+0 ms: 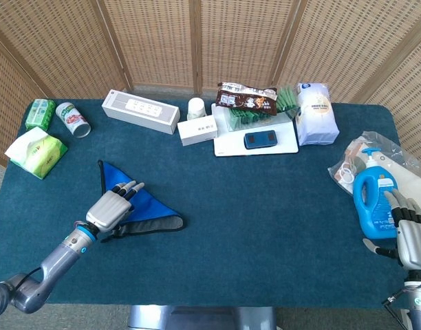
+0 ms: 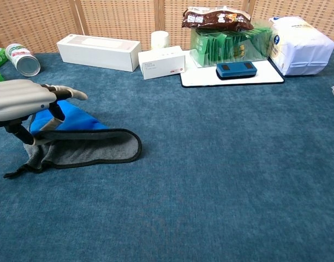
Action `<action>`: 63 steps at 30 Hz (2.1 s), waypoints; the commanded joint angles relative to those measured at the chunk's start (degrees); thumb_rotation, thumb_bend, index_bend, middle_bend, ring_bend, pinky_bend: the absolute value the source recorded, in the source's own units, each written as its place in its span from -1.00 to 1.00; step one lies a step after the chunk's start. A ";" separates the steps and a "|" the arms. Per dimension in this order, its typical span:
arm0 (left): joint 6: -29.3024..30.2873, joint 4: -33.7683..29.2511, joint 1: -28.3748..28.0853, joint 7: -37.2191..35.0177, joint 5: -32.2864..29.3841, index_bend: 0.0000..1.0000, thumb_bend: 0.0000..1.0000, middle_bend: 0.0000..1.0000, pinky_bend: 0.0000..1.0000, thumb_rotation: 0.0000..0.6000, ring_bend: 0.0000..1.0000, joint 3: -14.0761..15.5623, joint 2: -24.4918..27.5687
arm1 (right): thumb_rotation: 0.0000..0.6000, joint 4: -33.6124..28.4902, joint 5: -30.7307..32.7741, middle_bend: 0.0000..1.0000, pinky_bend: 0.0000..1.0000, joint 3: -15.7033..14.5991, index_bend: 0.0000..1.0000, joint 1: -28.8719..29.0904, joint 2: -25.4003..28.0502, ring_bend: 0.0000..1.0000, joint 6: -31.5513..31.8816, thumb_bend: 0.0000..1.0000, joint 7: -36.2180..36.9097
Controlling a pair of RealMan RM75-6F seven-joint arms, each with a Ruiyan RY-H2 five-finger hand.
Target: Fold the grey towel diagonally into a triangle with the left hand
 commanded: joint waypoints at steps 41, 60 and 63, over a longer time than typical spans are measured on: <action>-1.62 3.95 0.61 -3.07 9.39 0.13 0.29 -1.00 -0.73 1.00 -1.00 3.51 2.25 | 1.00 0.37 0.37 -1.00 -1.00 0.07 -1.00 -0.13 -0.34 -1.00 0.14 -1.00 -0.38; 0.39 2.06 -0.33 -10.81 13.35 -1.00 -0.36 -1.00 -0.84 1.00 -1.00 3.22 6.82 | 1.00 0.27 0.22 -1.00 -1.00 -0.13 -1.00 -0.15 -0.41 -1.00 0.06 -1.00 -0.77; 1.54 2.64 -0.14 -9.65 14.01 -1.00 -0.65 -1.00 -0.87 1.00 -1.00 2.97 7.24 | 1.00 0.16 0.12 -1.00 -1.00 -0.18 -1.00 -0.14 -0.45 -1.00 0.09 -1.00 -0.90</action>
